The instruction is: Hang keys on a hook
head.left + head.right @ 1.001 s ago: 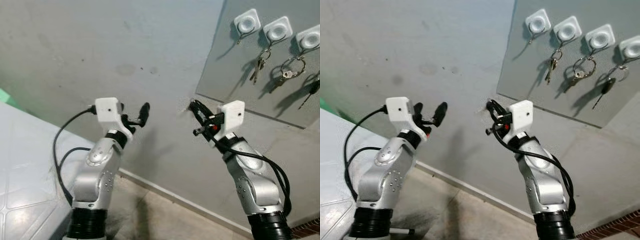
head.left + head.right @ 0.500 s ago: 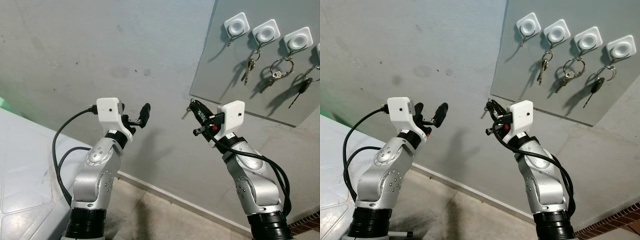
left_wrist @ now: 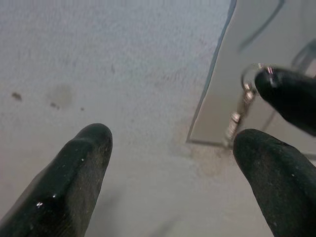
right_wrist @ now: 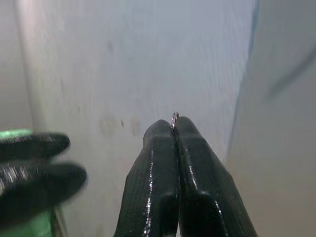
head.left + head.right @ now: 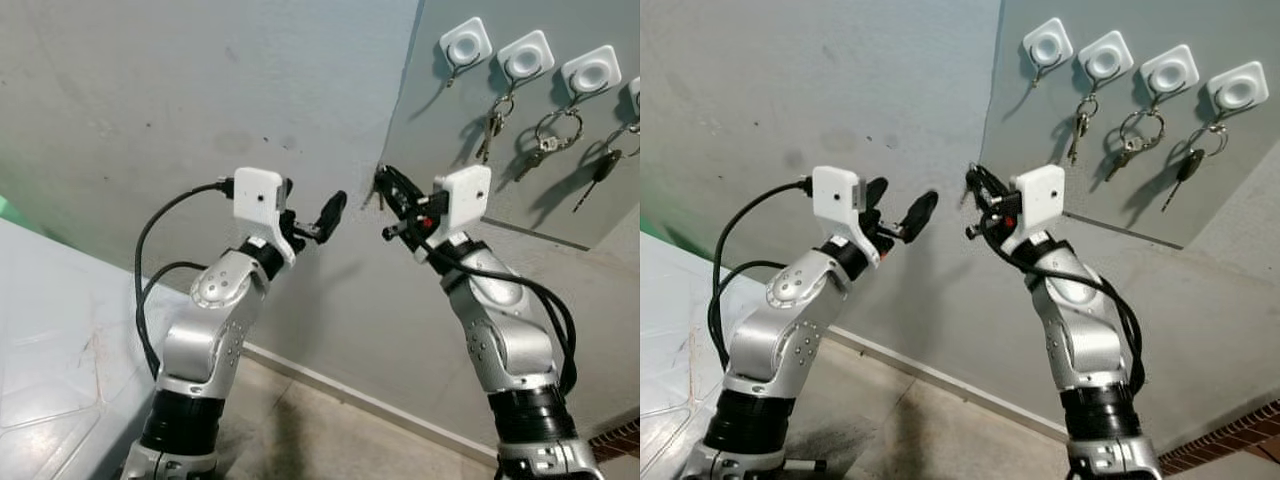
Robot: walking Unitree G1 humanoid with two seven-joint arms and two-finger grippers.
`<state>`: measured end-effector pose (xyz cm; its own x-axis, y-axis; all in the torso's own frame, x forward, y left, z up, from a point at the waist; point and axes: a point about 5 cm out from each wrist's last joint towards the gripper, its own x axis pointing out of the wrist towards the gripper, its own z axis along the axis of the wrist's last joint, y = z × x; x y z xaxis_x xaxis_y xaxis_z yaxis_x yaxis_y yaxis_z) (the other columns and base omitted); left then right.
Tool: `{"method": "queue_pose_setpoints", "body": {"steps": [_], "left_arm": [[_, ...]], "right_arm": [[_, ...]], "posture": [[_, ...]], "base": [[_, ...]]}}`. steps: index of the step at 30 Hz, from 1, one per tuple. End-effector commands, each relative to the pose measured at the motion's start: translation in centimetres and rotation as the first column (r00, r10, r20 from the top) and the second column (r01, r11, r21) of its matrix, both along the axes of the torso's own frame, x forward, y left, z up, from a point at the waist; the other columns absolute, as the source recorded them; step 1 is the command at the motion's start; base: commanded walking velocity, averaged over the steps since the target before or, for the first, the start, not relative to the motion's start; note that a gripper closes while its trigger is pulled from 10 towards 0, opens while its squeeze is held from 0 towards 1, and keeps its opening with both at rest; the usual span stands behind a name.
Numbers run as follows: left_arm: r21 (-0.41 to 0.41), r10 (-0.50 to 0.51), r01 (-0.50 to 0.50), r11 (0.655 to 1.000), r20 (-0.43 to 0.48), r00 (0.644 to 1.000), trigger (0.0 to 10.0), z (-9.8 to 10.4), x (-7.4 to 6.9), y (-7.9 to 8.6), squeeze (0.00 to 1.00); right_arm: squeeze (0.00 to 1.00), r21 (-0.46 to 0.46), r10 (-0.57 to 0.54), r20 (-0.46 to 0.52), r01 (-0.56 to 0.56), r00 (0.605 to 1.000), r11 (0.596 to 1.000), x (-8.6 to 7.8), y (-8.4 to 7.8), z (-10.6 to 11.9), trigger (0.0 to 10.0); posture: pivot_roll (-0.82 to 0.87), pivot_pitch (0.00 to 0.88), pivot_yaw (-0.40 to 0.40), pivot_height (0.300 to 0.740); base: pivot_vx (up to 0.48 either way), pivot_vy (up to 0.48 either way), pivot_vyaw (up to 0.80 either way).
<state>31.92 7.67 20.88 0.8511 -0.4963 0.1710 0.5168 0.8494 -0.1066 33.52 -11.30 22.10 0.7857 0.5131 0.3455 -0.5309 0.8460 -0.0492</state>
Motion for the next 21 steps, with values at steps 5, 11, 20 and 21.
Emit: {"method": "queue_pose_setpoints", "body": {"steps": [5,11,20,21], "left_arm": [[0.004,-0.039,0.039,0.999,0.046,0.998,10.0,1.5,-0.2,-0.5,0.00],[0.009,-0.060,0.059,0.998,0.112,0.992,10.0,3.4,-0.5,-0.4,0.00],[0.036,-0.120,0.115,0.993,0.170,0.978,10.0,5.2,-0.9,-1.4,0.00],[0.040,-0.128,0.123,0.992,0.174,0.976,10.0,5.4,-1.0,-1.5,0.00]], "right_arm": [[0.00,0.029,0.002,0.045,-0.004,0.999,1.000,0.6,0.2,1.3,10.0],[0.00,0.119,-0.022,0.043,0.016,0.999,0.993,0.8,-0.9,1.6,10.0],[0.00,0.321,-0.043,0.045,0.027,0.998,0.947,1.0,-2.1,3.1,10.0],[0.00,0.330,-0.042,0.047,0.024,0.998,0.944,1.0,-2.1,3.3,10.0]], "posture": [[0.01,0.064,-0.031,0.740],[0.01,0.064,-0.031,0.740],[0.01,0.057,-0.018,0.740],[0.01,0.057,-0.018,0.740]], "base": [[0.000,0.000,0.00],[0.000,0.000,0.00],[0.000,0.000,0.00],[0.000,0.000,0.00]]}}
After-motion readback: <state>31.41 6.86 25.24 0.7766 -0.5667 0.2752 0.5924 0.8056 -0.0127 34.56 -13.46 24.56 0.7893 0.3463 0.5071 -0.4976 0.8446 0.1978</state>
